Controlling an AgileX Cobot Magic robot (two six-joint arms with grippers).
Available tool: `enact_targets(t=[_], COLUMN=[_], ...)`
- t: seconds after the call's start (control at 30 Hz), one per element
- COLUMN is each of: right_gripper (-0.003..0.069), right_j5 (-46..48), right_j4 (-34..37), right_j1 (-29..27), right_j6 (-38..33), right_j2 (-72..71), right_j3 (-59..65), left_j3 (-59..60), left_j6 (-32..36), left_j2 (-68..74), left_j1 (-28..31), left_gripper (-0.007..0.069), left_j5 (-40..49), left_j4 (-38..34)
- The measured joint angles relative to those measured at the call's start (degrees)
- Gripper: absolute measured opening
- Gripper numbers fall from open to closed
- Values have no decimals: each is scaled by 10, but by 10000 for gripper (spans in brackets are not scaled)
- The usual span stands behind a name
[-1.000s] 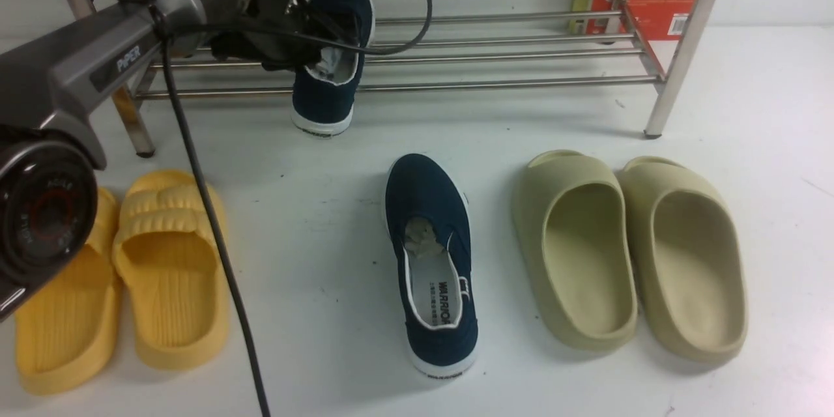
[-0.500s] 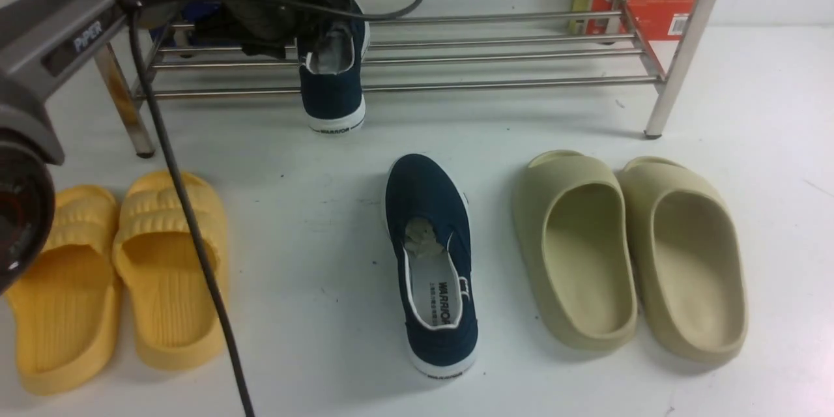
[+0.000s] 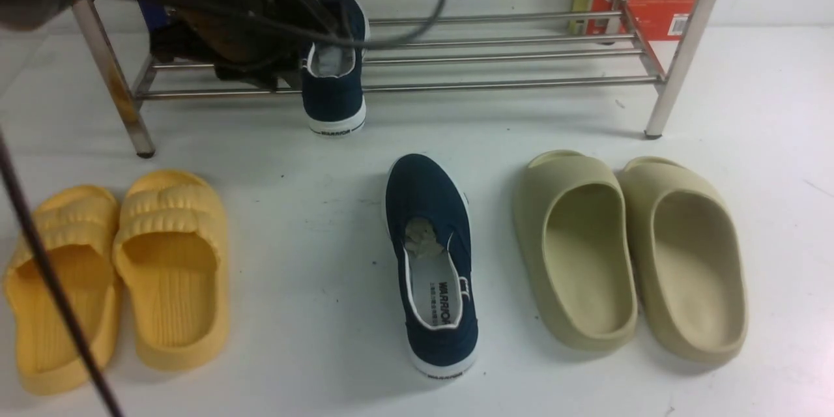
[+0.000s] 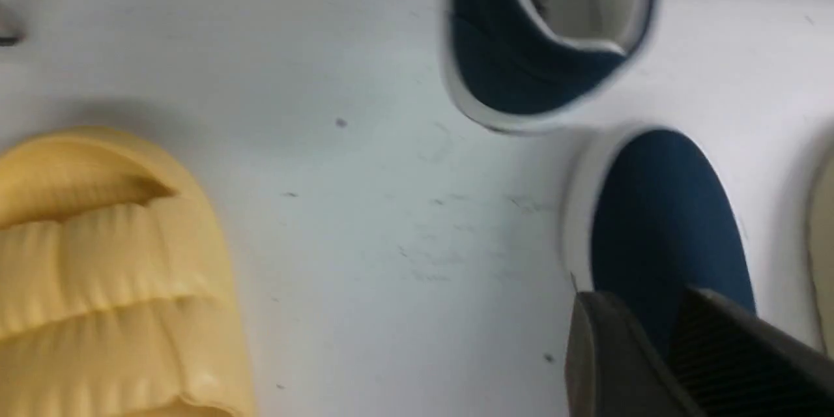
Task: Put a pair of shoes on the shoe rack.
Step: Use the left arm to put a shoe into the shoe rack
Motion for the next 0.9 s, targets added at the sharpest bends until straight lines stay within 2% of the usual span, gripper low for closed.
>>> enact_targets(t=[0.13,0.17,0.2,0.23,0.3,0.43,0.9], right_gripper=[239,239,239,239,239,239,239], right_j5=[0,0,0,0,0,0,0], right_j4=[0,0,0,0,0,1,1], right_j1=[0,0,0,0,0,0,0], right_j6=[0,0,0,0,0,0,0], right_j2=[0,0,0,0,0,0,0], right_j3=[0,0,0,0,0,0,0], left_j3=[78,104,106,113,114,116,116], left_j6=[-6,-19,-20,-28,-31,-34,-34], left_j2=[-10,6,6,30,47,88,109], left_j1=[-33,-33,-32,-24,-16,9,43], left_gripper=[148,105,105,39,-12,-13,-13], left_j5=[-56,-81,-83,-101,-118,-194,-354], left_j4=[-10,-8,-7,-5,-3,4,23])
